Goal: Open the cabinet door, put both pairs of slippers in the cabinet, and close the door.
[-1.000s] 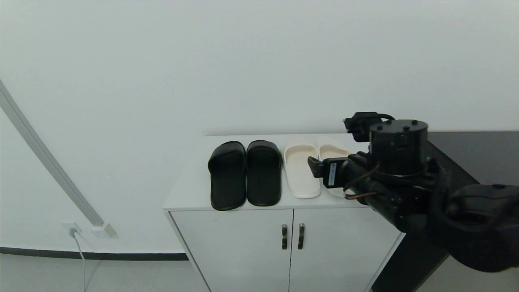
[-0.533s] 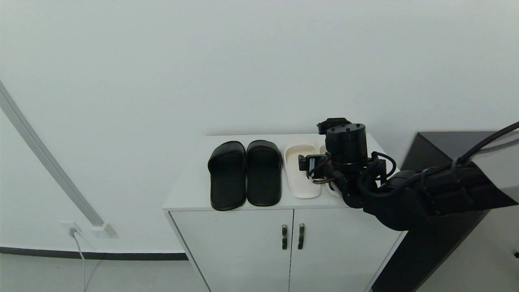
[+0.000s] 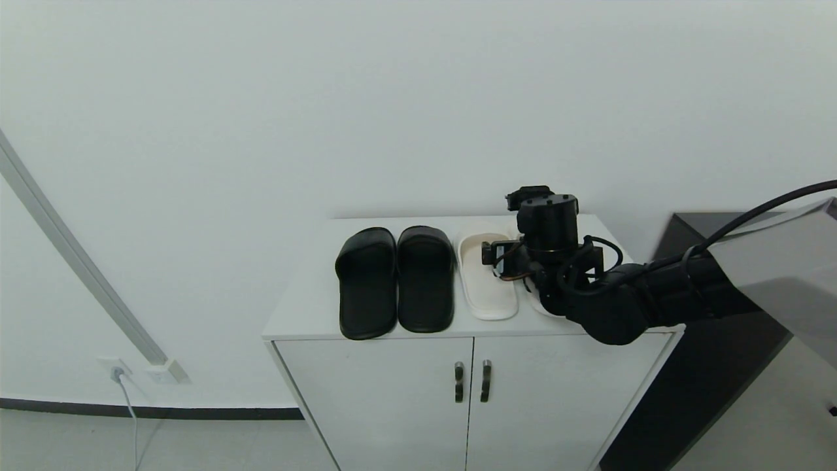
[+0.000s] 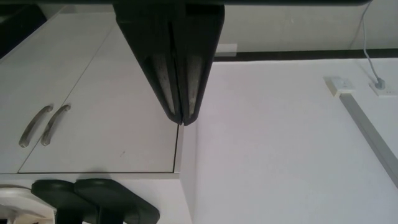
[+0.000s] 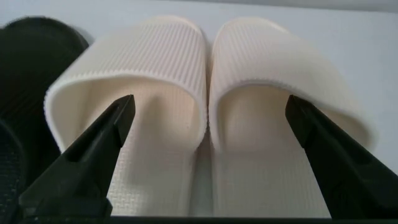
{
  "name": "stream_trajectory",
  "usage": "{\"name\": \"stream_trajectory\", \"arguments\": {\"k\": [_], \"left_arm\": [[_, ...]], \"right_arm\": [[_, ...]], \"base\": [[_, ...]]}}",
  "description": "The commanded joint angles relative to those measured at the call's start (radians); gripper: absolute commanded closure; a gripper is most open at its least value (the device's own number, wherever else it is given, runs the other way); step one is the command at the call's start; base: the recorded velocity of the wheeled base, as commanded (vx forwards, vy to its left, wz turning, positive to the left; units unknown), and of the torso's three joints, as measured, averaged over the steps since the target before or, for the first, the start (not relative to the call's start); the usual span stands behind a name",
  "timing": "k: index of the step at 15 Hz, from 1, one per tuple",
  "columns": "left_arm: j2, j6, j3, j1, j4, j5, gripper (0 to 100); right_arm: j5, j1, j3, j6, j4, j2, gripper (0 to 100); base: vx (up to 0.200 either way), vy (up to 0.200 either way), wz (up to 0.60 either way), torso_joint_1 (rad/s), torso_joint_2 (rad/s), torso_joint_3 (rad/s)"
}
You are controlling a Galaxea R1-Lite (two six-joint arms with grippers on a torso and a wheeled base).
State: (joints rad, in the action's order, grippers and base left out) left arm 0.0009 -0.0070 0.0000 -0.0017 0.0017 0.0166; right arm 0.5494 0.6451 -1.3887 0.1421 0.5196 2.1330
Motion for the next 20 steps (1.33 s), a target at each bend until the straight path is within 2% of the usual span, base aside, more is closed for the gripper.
{"name": "stream_trajectory", "arguments": {"k": [1,2,10,13,15,16,17,19,20], "left_arm": [[0.001,-0.001,0.0,0.0,0.0,0.0,100],[0.001,-0.001,0.0,0.0,0.0,0.0,100],[0.001,-0.001,0.0,0.0,0.0,0.0,100],[0.001,-0.001,0.0,0.0,0.0,0.002,100],[0.001,-0.002,0.0,0.0,0.0,0.002,100],[0.001,-0.001,0.0,0.0,0.0,0.002,100],[0.001,-0.001,0.0,0.0,0.0,0.002,100],[0.001,-0.001,0.0,0.0,0.0,0.002,100],[0.001,-0.001,0.0,0.0,0.0,0.002,100]], "right_arm": [[-0.006,-0.005,-0.029,0.002,-0.023,0.016,0],[-0.011,-0.005,-0.032,0.002,-0.024,0.016,100],[-0.009,-0.005,-0.029,0.004,-0.027,0.005,100],[-0.011,-0.007,0.007,0.004,-0.024,-0.065,100],[-0.045,0.042,0.134,0.002,-0.021,-0.212,100],[-0.051,0.047,0.146,0.002,-0.021,-0.225,100],[-0.114,0.084,0.255,-0.001,-0.023,-0.332,100],[-0.187,0.116,0.355,-0.004,-0.023,-0.421,100],[-0.259,0.13,0.43,-0.024,-0.023,-0.492,100]], "base": [[0.0,0.0,0.0,0.0,0.0,0.0],[0.0,0.0,0.0,0.0,0.0,0.0],[0.0,0.0,0.0,0.0,0.0,0.0],[0.0,0.0,0.0,0.0,0.0,0.0],[0.0,0.0,0.0,0.0,0.0,0.0],[0.0,0.0,0.0,0.0,0.0,0.0],[0.0,0.0,0.0,0.0,0.0,0.0],[0.0,0.0,0.0,0.0,0.0,0.0],[0.0,0.0,0.0,0.0,0.0,0.0]]}}
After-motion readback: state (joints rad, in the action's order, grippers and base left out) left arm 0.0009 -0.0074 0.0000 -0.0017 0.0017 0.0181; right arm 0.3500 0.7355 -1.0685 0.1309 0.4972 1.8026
